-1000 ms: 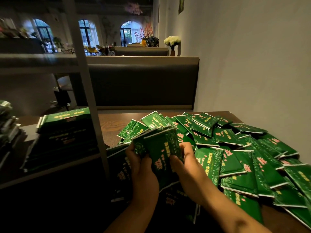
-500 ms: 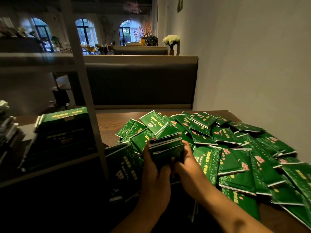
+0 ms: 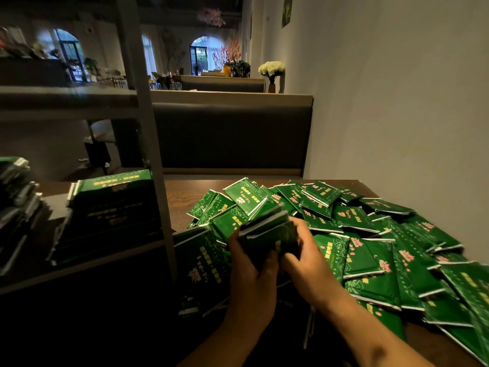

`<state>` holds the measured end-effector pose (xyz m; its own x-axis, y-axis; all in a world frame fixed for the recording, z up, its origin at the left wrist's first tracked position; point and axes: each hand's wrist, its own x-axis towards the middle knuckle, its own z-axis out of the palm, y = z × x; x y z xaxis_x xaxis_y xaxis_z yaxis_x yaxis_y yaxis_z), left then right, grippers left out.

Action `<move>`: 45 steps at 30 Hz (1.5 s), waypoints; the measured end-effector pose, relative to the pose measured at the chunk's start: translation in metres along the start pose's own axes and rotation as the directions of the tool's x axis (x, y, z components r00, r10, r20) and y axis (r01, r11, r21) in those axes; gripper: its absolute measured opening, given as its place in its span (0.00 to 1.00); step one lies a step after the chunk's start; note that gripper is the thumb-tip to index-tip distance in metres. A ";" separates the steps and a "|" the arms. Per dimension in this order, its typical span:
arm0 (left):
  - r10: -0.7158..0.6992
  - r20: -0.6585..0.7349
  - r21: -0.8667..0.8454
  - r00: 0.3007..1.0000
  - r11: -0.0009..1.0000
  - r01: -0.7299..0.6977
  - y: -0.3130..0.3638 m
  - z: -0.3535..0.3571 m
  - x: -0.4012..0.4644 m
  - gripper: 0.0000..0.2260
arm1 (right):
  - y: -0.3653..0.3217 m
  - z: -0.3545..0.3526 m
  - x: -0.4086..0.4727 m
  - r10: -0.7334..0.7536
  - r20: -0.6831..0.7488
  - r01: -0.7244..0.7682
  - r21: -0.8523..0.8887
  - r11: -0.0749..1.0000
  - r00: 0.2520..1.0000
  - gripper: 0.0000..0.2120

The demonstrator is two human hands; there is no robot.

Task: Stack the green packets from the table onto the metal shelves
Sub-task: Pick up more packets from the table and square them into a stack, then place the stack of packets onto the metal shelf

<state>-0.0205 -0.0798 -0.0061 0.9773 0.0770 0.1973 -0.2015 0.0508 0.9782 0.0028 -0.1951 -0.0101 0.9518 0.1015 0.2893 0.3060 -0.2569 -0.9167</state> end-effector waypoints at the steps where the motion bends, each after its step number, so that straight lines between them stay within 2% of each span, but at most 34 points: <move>1: -0.016 -0.029 -0.014 0.999 1.000 0.015 0.001 -0.001 0.002 0.21 | -0.001 -0.003 0.000 -0.001 -0.017 0.001 -0.011 1.000 1.000 0.22; 4: -0.075 -0.102 -0.088 0.992 0.994 0.066 0.013 -0.010 0.007 0.20 | -0.016 -0.008 0.000 -0.002 -0.081 0.002 -0.007 1.000 0.997 0.25; 8: -0.151 -0.092 -0.204 0.984 0.970 0.130 0.032 -0.020 0.002 0.20 | -0.043 -0.014 -0.002 -0.007 -0.025 0.008 0.061 0.998 1.000 0.08; 9: -0.175 -0.088 -0.246 0.981 0.958 0.149 0.037 -0.021 -0.001 0.20 | -0.051 -0.014 -0.003 -0.023 -0.009 0.023 0.020 1.000 1.000 0.05; 12: -0.270 -0.076 -0.353 0.960 0.907 0.228 0.050 -0.024 -0.012 0.18 | -0.072 -0.016 -0.008 -0.113 0.017 0.114 -0.199 0.973 0.993 0.06; 13: -0.296 -0.081 -0.360 0.952 0.899 0.249 0.055 -0.025 -0.018 0.18 | -0.080 -0.016 -0.011 -0.128 0.018 0.128 -0.264 0.956 0.992 0.04; 14: -0.318 -0.080 -0.368 0.945 0.890 0.268 0.059 -0.028 -0.023 0.19 | -0.087 -0.014 -0.015 -0.147 0.012 0.142 -0.357 0.923 0.989 0.02; 15: -0.338 -0.059 -0.390 0.939 0.874 0.290 0.066 -0.030 -0.029 0.19 | -0.094 -0.012 -0.020 -0.188 0.006 0.168 -0.477 0.862 0.982 0.05; 17: -0.406 0.000 -0.436 0.914 0.822 0.366 0.080 -0.038 -0.042 0.11 | -0.114 -0.001 -0.036 -0.261 0.054 0.223 -0.696 0.682 0.964 0.09; 18: -0.425 -0.012 -0.448 0.905 0.812 0.375 0.087 -0.047 -0.048 0.06 | -0.127 0.010 -0.045 -0.301 0.112 0.278 -0.752 0.597 0.947 0.13; 20: -0.433 -0.104 -0.440 0.896 0.828 0.349 0.095 -0.056 -0.052 0.04 | -0.139 0.025 -0.058 -0.315 0.219 0.359 -0.780 0.512 0.924 0.22; 22: -0.412 -0.190 -0.452 0.891 0.842 0.293 0.103 -0.072 -0.057 0.08 | -0.147 0.043 -0.067 -0.303 0.285 0.398 -0.804 0.441 0.910 0.28; 24: -0.410 -0.212 -0.486 0.887 0.832 0.269 0.113 -0.089 -0.065 0.08 | -0.149 0.060 -0.069 -0.360 0.316 0.429 -0.853 0.297 0.878 0.31; 27: -0.424 -0.252 -0.544 0.870 0.805 0.236 0.125 -0.111 -0.071 0.07 | -0.146 0.084 -0.061 -0.479 0.326 0.467 -0.859 0.209 0.815 0.31; 30: -0.444 -0.265 -0.589 0.856 0.777 0.221 0.134 -0.128 -0.072 0.09 | -0.147 0.109 -0.049 -0.573 0.324 0.498 -0.849 0.175 0.753 0.22; 33: -0.431 -0.277 -0.635 0.859 0.753 0.174 0.143 -0.145 -0.062 0.10 | -0.156 0.134 -0.031 -0.627 0.320 0.484 -0.869 0.106 0.711 0.24; 35: -0.407 -0.336 -0.619 0.850 0.775 0.126 0.146 -0.156 -0.046 0.17 | -0.160 0.148 -0.015 -0.640 0.334 0.493 -0.866 0.081 0.692 0.25; 36: -0.391 -0.386 -0.571 0.835 0.813 0.117 0.144 -0.164 -0.036 0.19 | -0.163 0.154 -0.006 -0.634 0.336 0.498 -0.863 0.090 0.697 0.25; 38: -0.327 -0.441 -0.515 0.836 0.855 0.063 0.142 -0.175 -0.019 0.16 | -0.170 0.168 0.013 -0.612 0.320 0.483 -0.868 0.116 0.723 0.27; 42: -0.258 -0.338 -0.558 0.905 0.830 0.028 0.138 -0.188 0.005 0.11 | -0.180 0.189 0.056 -0.527 0.288 0.409 -0.904 0.126 0.799 0.26; 45: -0.221 -0.342 -0.551 0.913 0.835 -0.004 0.138 -0.198 0.021 0.08 | -0.183 0.196 0.080 -0.453 0.291 0.396 -0.905 0.156 0.843 0.25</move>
<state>-0.0405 0.1260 0.1198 0.9146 0.4001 -0.0585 -0.2085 0.5906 0.7796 0.0190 0.0481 0.1267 0.6585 0.4812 0.5786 0.4412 -0.8697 0.2212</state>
